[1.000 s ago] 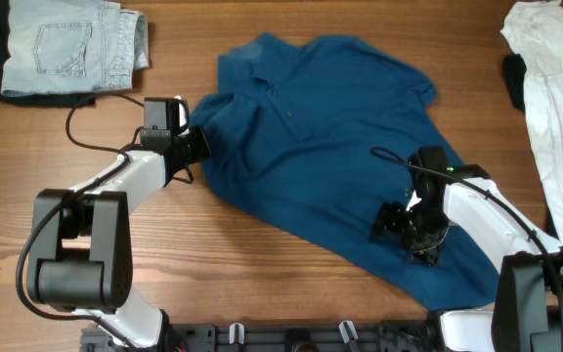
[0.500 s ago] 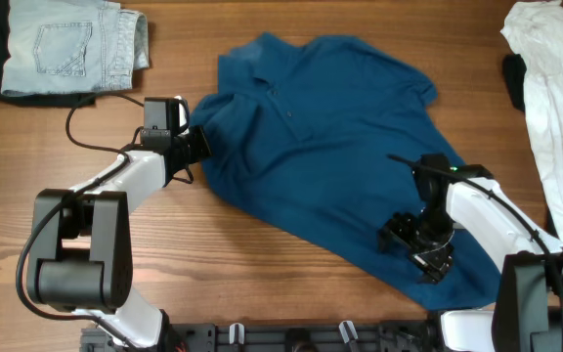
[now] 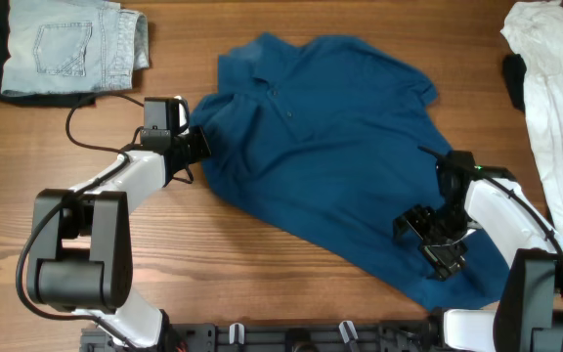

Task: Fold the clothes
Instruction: 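Grasp the shirt's lower right hem with the right gripper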

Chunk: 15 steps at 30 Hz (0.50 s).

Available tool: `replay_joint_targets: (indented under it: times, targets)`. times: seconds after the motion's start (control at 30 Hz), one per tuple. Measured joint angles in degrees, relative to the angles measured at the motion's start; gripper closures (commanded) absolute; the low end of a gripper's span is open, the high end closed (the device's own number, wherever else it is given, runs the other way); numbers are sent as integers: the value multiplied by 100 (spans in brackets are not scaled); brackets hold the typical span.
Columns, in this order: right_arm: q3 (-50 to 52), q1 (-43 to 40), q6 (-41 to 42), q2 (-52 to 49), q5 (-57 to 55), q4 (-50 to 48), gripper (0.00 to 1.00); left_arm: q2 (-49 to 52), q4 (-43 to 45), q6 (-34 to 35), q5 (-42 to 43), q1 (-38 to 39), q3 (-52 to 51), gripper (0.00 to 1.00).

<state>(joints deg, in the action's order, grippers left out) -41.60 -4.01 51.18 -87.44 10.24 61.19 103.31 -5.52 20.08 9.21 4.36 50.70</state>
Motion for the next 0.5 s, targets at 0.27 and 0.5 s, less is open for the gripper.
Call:
replay_joint_targets:
  times: [0.27, 0.5]
  targets:
    - [350, -4, 20, 0, 72, -326, 18, 0, 2, 2, 0, 0, 0, 82]
    - [461, -20, -22, 44, 238, -581, 89, 0, 2, 15, 2, 0, 0, 96]
